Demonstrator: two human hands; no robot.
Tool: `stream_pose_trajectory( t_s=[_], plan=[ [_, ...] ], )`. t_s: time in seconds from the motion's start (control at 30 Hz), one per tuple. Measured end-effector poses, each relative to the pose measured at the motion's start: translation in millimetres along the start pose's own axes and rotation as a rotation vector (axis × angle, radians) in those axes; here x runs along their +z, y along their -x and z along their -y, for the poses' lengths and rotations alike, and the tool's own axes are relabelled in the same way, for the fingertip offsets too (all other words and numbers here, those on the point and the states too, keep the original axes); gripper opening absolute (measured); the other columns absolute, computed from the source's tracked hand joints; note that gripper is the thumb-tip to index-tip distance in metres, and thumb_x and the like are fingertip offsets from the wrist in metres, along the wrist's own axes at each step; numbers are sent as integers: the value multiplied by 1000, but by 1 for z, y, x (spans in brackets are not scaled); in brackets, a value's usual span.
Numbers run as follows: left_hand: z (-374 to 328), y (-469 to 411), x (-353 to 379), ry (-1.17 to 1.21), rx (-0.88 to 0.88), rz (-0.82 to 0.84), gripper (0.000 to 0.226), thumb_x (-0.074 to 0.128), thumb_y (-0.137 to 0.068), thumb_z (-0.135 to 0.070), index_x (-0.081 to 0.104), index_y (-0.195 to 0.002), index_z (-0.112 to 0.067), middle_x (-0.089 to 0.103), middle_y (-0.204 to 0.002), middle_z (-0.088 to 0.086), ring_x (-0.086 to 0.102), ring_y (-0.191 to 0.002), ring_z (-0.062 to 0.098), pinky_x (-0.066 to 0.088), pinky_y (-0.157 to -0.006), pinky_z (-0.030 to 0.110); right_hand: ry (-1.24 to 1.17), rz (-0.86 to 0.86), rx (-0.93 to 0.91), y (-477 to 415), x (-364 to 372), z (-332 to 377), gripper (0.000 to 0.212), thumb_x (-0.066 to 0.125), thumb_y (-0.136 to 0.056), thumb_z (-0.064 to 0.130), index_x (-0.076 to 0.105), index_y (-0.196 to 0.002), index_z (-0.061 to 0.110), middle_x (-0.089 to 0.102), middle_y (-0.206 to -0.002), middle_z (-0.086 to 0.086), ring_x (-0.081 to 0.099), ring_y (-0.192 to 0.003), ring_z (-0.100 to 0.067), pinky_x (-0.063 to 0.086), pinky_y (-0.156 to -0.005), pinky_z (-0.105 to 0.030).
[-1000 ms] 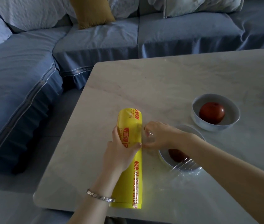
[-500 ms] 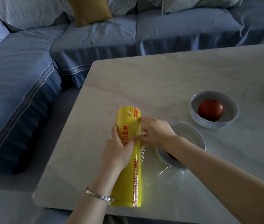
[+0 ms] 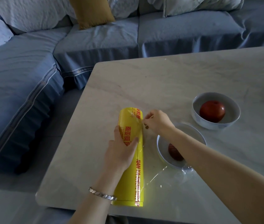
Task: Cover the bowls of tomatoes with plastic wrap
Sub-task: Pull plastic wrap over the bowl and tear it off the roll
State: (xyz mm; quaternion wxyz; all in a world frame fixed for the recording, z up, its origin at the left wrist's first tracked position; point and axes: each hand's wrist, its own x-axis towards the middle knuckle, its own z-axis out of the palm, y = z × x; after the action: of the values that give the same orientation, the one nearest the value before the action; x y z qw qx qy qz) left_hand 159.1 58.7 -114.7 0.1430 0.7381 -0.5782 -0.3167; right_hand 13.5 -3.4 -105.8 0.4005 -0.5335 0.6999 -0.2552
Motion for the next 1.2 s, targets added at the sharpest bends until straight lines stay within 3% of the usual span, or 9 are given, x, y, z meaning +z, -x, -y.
stream_pose_trajectory(
  t_s=[0.13,0.2,0.4,0.53,0.73,0.97,1.03,1.1,1.2],
  plan=[
    [2,0,-1,13,9,-11,76,46,-85,-59,6,-144,-34,54,-123,8,60,-101,30,48,-82,40,-381,-34,144,-8,-10,2,26,40,-91,11,56,-71,9,66,-70,-8,63,-51,-15,45,-52,-14],
    [3,-1,-2,23,4,-10,74,47,-86,-57,7,-144,-33,55,-122,8,60,-100,30,47,-80,38,-357,25,95,-8,-14,2,24,38,-91,8,58,-77,8,66,-73,-9,60,-55,-15,43,-57,-20],
    [5,-3,-6,63,35,20,77,48,-84,-60,10,-144,-31,55,-128,9,59,-107,33,48,-91,47,550,334,-318,41,-15,-6,31,50,-89,40,68,-92,15,66,-92,-2,58,-89,-17,39,-80,-27],
    [3,-3,-5,57,14,13,77,48,-85,-59,10,-145,-28,50,-134,10,54,-115,34,44,-93,44,775,418,-499,64,-7,-10,47,48,-80,65,66,-94,23,65,-102,5,54,-104,-13,24,-108,-33],
    [1,-3,-6,67,8,19,79,47,-84,-61,10,-146,-28,50,-135,10,55,-114,35,44,-91,44,653,251,-572,64,1,-14,40,62,-72,56,40,-56,26,50,-94,4,49,-90,-16,34,-81,-26],
    [1,-3,-4,44,-15,7,79,48,-84,-61,10,-146,-29,50,-133,12,55,-113,35,43,-90,41,561,167,-569,72,11,-17,26,63,-71,34,47,-54,24,60,-115,-12,58,-101,-28,41,-90,-32],
    [1,-3,-4,42,-13,5,79,48,-84,-61,10,-146,-30,50,-133,12,55,-113,36,43,-90,42,543,66,-572,73,18,-20,24,57,-68,27,50,-46,20,69,-95,-13,64,-76,-29,50,-74,-32],
    [1,-3,-5,45,-12,11,80,48,-82,-63,10,-145,-32,51,-132,12,55,-113,37,44,-92,44,466,4,-546,69,21,-23,25,53,-60,20,46,-36,17,66,-63,-6,56,-46,-28,43,-48,-24],
    [1,-2,-7,39,-4,20,80,48,-82,-65,10,-145,-32,52,-131,12,56,-111,37,45,-92,47,400,-51,-514,61,20,-24,45,58,-75,19,28,-41,19,55,-60,-2,49,-56,-27,29,-56,-25]
  ],
)
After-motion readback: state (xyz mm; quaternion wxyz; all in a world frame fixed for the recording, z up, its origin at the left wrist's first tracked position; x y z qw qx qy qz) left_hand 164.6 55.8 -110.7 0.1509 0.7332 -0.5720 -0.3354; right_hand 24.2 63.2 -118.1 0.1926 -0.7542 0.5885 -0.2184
